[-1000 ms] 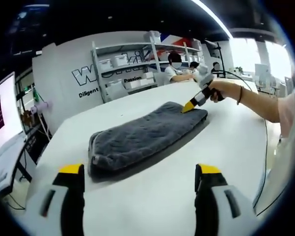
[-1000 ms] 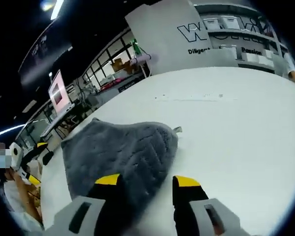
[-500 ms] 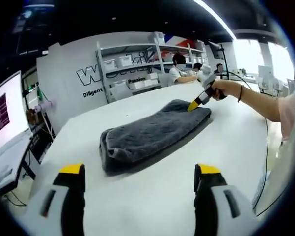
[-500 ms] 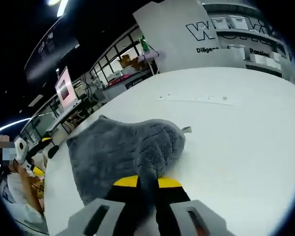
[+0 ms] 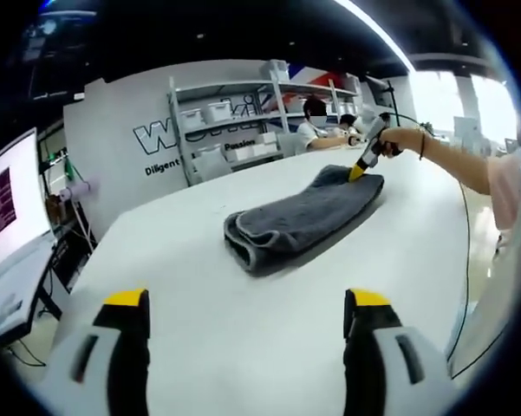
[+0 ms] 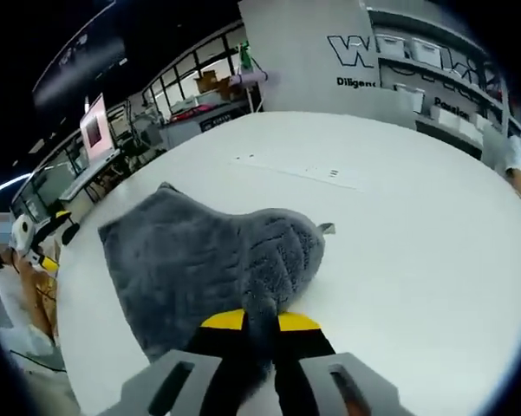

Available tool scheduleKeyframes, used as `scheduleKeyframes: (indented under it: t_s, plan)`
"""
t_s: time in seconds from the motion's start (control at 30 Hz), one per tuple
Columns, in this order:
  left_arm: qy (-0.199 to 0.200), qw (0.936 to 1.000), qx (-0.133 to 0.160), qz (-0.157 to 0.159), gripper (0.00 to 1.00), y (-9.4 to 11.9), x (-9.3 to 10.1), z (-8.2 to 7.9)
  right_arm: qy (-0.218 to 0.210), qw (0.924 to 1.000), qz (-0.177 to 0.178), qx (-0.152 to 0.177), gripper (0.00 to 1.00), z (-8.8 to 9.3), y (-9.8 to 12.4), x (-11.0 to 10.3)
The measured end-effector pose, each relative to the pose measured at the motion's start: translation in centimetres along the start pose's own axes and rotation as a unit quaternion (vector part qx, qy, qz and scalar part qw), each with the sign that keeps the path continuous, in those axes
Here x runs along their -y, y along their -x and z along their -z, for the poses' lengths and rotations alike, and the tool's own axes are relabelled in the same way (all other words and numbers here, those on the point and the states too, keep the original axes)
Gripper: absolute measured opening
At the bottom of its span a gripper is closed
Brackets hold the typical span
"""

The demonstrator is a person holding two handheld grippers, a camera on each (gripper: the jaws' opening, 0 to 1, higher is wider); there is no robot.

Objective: Fold the towel on the table until its edges align and the towel forms a compact rectangular stack.

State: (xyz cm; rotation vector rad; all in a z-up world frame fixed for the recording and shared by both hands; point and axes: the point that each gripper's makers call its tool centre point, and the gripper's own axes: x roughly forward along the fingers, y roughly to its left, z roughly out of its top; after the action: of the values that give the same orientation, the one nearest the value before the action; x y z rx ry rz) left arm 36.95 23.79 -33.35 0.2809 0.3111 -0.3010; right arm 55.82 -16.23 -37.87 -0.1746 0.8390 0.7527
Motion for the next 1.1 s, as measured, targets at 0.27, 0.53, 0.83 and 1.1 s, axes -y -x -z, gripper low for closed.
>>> scheduleKeyframes:
  t_s: [0.27, 0.53, 0.83, 1.1]
  plan:
    - [-0.002, 1.0000, 0.004, 0.004, 0.98, -0.3, 0.5, -0.3, 0.045, 0.9916, 0.099, -0.069, 0.10, 0.3, 4.2, 6.9]
    - [-0.003, 0.9999, 0.006, 0.011, 0.98, -0.6, 1.0, -0.5, 0.096, 0.9731, 0.192, -0.084, 0.10, -1.0, 6.7, 7.9]
    - [-0.006, 0.9998, 0.003, 0.016, 0.97, -0.6, 1.5, -0.3, 0.142, 0.9701, 0.185, -0.069, 0.09, -5.4, 5.5, 1.1]
    - [-0.004, 0.9999, 0.002, 0.017, 0.97, -0.4, 1.2, 0.1, 0.158, 0.9747, 0.148, -0.055, 0.09, -8.8, 2.9, -5.0]
